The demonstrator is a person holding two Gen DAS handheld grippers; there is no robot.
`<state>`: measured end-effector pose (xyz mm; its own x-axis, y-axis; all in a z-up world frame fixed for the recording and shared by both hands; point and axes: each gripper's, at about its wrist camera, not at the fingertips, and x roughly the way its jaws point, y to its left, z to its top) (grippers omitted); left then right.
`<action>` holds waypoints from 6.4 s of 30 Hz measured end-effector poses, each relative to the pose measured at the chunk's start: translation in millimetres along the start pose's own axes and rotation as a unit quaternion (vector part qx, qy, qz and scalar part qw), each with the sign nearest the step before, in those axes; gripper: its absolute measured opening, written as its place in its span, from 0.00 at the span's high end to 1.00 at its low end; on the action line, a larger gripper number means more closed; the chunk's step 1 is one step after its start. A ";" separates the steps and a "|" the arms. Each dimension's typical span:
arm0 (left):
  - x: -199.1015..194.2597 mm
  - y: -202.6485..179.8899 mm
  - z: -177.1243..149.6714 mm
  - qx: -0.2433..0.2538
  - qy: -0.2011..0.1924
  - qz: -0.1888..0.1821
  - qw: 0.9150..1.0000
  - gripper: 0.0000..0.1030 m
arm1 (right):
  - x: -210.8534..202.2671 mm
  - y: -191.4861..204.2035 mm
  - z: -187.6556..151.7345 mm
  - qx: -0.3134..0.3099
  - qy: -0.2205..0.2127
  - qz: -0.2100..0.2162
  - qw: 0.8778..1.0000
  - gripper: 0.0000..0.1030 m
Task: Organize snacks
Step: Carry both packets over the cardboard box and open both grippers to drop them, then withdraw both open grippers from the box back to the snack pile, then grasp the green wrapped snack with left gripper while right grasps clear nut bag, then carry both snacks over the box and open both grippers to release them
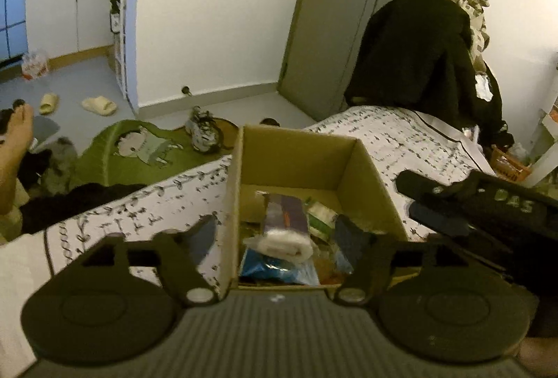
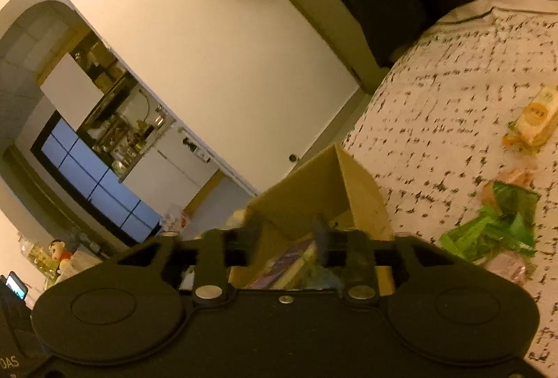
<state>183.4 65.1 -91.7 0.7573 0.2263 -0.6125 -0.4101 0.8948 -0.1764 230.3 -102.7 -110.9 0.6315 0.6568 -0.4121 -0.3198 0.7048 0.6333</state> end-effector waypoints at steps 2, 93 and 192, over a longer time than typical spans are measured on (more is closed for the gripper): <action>-3.7 -0.1 2.2 -0.004 -0.005 -0.001 1.000 0.18 | -12.5 2.4 2.5 -0.006 -0.019 -0.023 1.000 0.27; 72.2 -192.4 -64.3 0.065 0.047 -0.129 0.988 0.34 | -76.2 -191.2 42.5 0.141 -0.007 -0.270 0.952 0.30; 17.9 -18.6 3.1 -0.013 -0.046 -0.052 0.997 1.00 | 13.7 10.8 16.9 -0.018 -0.030 -0.009 0.999 0.82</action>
<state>206.1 53.8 -97.0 0.8396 0.1681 -0.5165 -0.3389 0.9053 -0.2561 247.5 -90.6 -98.6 0.6790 0.6266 -0.3826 -0.3315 0.7266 0.6018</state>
